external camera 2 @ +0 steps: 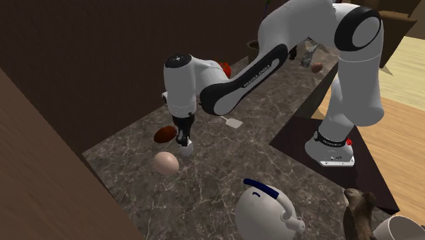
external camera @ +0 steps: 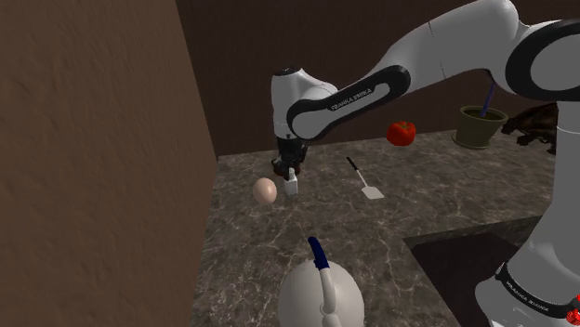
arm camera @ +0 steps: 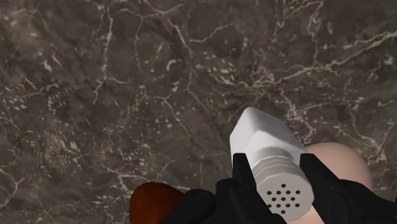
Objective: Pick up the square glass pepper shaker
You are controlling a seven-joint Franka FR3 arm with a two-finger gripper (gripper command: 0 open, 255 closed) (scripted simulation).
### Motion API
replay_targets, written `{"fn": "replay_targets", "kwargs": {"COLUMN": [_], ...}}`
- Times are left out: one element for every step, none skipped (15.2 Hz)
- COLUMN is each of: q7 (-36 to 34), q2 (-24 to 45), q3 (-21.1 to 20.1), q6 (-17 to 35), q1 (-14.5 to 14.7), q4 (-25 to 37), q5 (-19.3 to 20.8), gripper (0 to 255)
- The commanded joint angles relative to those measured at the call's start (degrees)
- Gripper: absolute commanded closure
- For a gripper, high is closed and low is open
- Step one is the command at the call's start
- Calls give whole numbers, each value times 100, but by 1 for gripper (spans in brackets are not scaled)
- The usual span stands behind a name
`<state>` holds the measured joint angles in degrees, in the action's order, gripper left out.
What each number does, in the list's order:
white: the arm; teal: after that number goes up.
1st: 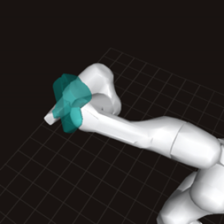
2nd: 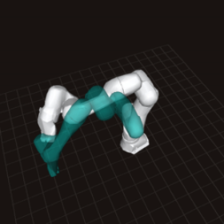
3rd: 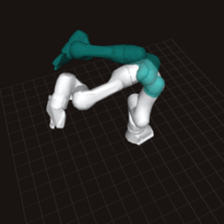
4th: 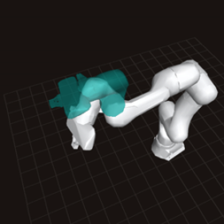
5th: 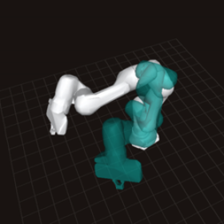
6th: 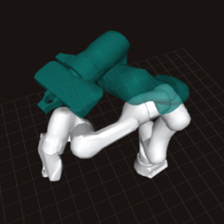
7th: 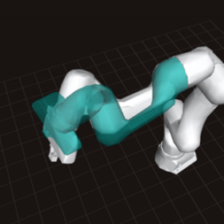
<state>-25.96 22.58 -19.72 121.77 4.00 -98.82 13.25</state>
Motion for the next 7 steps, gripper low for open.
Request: {"fn": "replay_targets", "kwargs": {"q7": [23, 36, 50, 63, 76, 78, 78], "q2": [-74, -103, -131, -158, -184, -189, -188], "q3": [-17, -24, -30, -36, -42, -43, -43], "q6": [-114, -178, -243, -308, -374, -383, -383], "q1": [-8, -11, -13, -16, -18, -18, -18], "q4": [43, 81, 119, 160, 201, 207, 208], "q5": [-36, -52, -68, -83, -98, -100, -100], "gripper": [255, 255, 255, 255, 255, 255, 255]}}
